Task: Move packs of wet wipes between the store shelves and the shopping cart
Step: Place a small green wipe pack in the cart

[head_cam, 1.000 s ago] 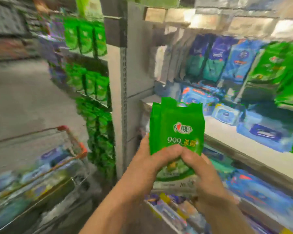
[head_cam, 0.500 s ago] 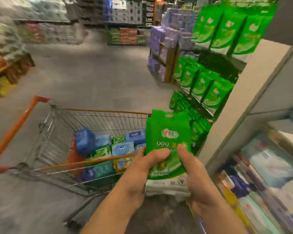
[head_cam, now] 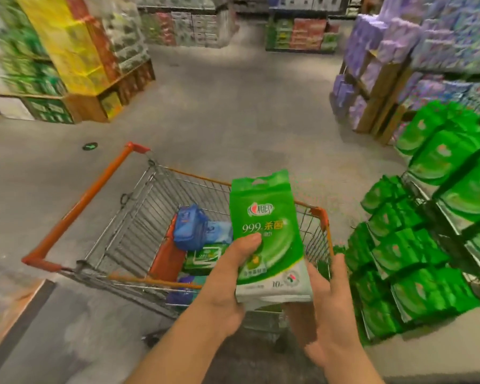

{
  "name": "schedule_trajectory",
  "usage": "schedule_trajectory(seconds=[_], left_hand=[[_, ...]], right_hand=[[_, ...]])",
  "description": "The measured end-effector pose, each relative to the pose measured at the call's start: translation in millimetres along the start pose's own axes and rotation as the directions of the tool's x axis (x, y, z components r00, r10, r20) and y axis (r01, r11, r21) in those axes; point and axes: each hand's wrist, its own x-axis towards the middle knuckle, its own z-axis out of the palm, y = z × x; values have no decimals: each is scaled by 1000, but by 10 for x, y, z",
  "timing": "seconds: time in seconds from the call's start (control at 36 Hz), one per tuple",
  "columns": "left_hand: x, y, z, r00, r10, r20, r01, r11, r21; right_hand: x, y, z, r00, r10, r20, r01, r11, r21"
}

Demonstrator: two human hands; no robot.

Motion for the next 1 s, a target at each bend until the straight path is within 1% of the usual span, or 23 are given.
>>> schedule_trajectory(seconds=[0.08, 0.14, 0.19, 0.28, 0.36, 0.44, 0.5, 0.56, 0.64, 0.69, 0.83, 0.89, 0.94, 1.0], left_hand=[[263, 95, -82, 995, 94, -25, -94, 996, -3], [448, 150, -130, 984, 158, -82, -156, 987, 27], [614, 159, -176, 970, 206, -132, -205, 978, 27], [897, 172, -290, 948, 233, -215, -234, 972, 21], [1124, 224, -372, 950, 222, -219, -221, 975, 30], [1384, 304, -575, 958, 216, -188, -210, 976, 48], [1551, 391, -748, 969, 181, -168, -172, 983, 67], [1715, 474, -943, 970, 144, -195, -135, 989, 57], [1942, 560, -1271, 950, 81, -301, -76, 997, 28], [2081, 562, -1481, 936, 1, -352, 4, 1000, 14], [2369, 371, -1926, 913, -184, -364, 229, 970, 84], [2486, 286, -2055, 890, -248, -382, 312, 943, 114], [2677, 181, -2197, 868, -280, -410, 350, 930, 107], [2915, 108, -2257, 846, -294, -444, 377, 919, 111]], right_hand=[[263, 132, 31, 999, -32, 4, 32, 999, 25], [465, 235, 76, 998, -65, 26, 63, 996, 58], [646, 337, 129, 998, -66, 7, 65, 996, 56], [981, 428, 285, 992, -101, -82, 104, 994, 35], [1338, 432, 379, 973, -86, -215, 99, 994, 49], [1665, 362, 403, 960, -85, -267, 92, 996, 15], [1858, 320, 370, 952, -93, -290, 91, 996, -19], [2008, 292, 286, 948, -77, -309, 61, 996, -64], [2167, 308, 66, 925, 18, -379, -73, 988, -132], [2271, 352, -124, 901, 88, -425, -169, 973, -155], [2574, 451, -530, 863, 243, -443, -383, 886, -261], [2737, 494, -717, 837, 288, -465, -442, 857, -265], [2939, 538, -894, 821, 312, -479, -478, 835, -274], [3177, 588, -1061, 829, 310, -466, -479, 823, -304]])
